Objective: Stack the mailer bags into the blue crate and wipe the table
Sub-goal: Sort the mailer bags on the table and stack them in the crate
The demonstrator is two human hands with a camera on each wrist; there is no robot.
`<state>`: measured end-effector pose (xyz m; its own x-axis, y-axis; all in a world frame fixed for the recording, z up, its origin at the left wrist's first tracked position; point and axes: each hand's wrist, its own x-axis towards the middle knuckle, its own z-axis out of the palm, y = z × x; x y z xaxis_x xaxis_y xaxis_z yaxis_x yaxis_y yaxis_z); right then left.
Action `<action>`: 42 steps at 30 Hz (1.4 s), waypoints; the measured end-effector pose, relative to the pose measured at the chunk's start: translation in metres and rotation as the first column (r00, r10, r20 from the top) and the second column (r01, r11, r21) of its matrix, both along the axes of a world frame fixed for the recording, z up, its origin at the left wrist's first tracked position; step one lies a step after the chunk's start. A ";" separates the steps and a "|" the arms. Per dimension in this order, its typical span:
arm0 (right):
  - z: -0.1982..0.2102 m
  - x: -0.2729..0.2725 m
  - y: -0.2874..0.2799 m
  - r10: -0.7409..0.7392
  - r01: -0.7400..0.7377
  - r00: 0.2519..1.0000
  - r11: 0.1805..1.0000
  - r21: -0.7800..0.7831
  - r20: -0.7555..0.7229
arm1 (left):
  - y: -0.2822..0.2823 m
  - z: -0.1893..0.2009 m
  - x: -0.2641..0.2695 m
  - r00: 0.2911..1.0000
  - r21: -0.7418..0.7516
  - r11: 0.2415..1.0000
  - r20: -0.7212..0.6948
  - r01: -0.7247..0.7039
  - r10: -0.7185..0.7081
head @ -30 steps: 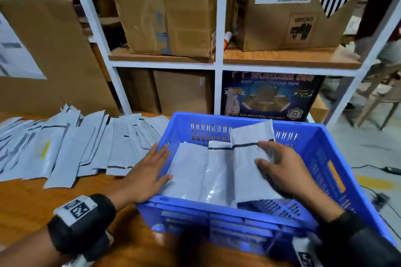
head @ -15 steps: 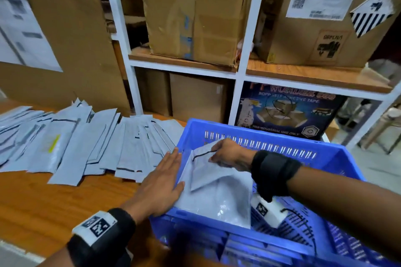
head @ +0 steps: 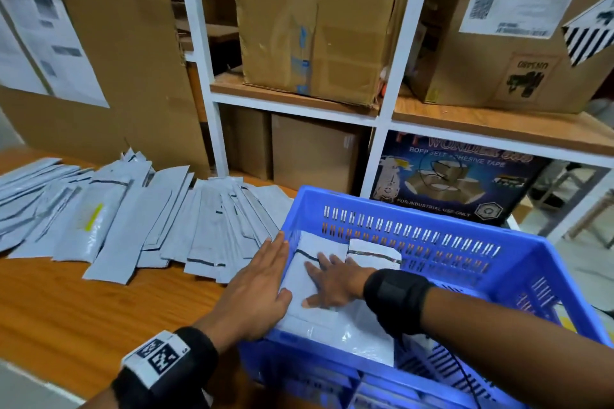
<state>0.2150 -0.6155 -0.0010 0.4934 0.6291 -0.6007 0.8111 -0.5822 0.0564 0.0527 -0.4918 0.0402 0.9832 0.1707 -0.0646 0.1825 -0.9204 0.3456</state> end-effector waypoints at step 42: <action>0.046 -0.149 -0.089 -0.558 0.445 0.830 0.689 0.572 0.027 | 0.000 -0.007 -0.005 0.968 -0.049 0.998 0.247 0.044 -0.030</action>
